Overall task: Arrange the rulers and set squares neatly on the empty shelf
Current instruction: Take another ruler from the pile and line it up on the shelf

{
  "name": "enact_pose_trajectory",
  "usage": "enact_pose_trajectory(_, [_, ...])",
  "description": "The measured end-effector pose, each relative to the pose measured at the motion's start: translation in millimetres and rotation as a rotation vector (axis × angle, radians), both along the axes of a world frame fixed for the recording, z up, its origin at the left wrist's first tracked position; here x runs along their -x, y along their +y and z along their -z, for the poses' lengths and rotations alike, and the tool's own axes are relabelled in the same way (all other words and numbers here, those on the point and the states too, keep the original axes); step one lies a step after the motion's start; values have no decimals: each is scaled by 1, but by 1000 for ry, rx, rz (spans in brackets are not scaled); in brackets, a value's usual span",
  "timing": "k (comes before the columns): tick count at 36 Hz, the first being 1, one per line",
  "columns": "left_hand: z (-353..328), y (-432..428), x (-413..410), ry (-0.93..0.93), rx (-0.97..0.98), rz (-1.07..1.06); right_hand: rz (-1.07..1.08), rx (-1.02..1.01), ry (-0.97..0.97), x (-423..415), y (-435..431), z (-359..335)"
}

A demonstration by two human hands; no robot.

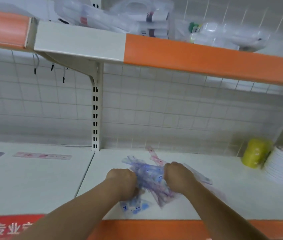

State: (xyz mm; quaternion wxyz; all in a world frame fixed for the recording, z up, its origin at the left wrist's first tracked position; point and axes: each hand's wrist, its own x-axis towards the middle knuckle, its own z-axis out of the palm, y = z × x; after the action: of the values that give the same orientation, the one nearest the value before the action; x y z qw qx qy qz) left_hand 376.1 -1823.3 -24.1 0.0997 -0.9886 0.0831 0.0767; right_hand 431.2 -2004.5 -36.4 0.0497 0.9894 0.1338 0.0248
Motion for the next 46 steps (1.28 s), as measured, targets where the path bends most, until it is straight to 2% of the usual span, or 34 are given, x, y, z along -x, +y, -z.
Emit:
enact_pose_trajectory(5, [-1,-6,-2,55,3,-57,-80,-70,-40,-6,2,0])
enact_pose_trajectory(9, [-3,-6,-4,81,55,-106,-153,-250,55,-6,10,-2])
enact_pose_trajectory(13, [-6,-9,-4,101,98,-147,-209,-293,192,-1,19,-4])
enact_pose_trajectory(16, [-8,-12,-3,114,115,-174,-242,-291,220,1,19,-4])
enact_pose_trajectory(27, [-17,-14,3,129,134,-206,-185,-330,265,-1,8,-4])
enact_pose_trajectory(32, [-18,-8,5,113,219,-250,-125,-375,267,-1,3,-6])
enact_pose_trajectory(40, [-18,-6,1,188,431,-374,-65,-327,207,-5,-6,-9])
enact_pose_trajectory(42, [-16,-6,-1,188,414,-387,-39,-317,181,-8,-7,-7])
enact_pose_trajectory(46, [-14,-4,-5,76,328,-363,-3,-284,141,-9,-7,-8])
